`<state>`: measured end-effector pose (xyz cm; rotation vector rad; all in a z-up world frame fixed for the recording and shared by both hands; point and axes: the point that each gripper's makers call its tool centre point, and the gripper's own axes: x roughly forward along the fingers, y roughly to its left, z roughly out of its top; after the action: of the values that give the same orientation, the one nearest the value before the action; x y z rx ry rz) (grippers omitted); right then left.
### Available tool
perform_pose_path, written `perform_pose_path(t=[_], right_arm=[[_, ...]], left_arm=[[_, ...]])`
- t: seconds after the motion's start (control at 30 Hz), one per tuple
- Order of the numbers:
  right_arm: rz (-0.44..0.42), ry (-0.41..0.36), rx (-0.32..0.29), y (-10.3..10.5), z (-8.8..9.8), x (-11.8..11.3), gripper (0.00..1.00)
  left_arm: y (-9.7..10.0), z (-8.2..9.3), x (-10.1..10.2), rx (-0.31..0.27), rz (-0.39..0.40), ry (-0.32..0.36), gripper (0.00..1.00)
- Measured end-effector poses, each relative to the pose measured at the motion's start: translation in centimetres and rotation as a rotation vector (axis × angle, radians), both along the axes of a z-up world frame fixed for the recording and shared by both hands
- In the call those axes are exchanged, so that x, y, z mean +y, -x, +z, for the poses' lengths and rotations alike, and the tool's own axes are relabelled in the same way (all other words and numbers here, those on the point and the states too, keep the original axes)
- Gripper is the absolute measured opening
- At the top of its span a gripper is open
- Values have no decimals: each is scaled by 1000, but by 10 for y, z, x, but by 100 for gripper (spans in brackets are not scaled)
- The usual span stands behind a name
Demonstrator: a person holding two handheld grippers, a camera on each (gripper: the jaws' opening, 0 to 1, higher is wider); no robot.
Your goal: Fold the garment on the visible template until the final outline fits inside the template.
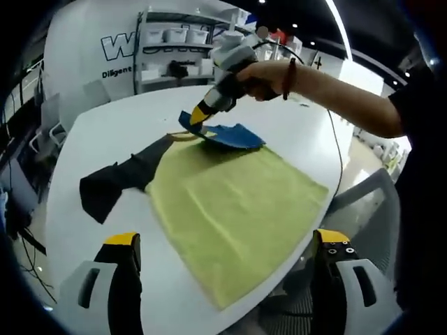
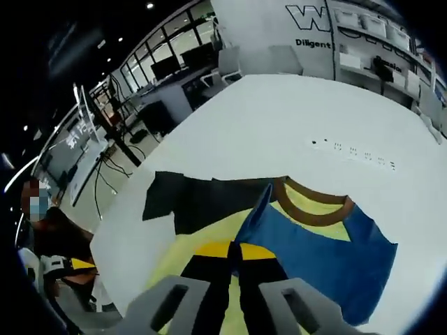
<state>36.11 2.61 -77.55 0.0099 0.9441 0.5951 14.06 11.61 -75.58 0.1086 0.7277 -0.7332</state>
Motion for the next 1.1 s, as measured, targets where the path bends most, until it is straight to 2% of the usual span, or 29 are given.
perform_pose_path(t=[0.13,0.27,0.6,0.67,0.77,1.1], right_arm=[[39,50,20,5,-18,8,0],[70,46,41,12,-28,23,0],[108,42,41,19,-38,46,0],[145,60,27,20,-40,49,0],[149,56,18,20,-43,54,0],[178,83,82,30,-68,60,0]], left_arm=[[0,-2,0,6,-1,-5,99],[-1,-2,3,4,5,-2,99],[0,-4,6,5,18,-2,99],[0,-5,5,6,14,0,99],[2,-4,5,5,13,1,99],[5,-3,13,0,34,5,99]])
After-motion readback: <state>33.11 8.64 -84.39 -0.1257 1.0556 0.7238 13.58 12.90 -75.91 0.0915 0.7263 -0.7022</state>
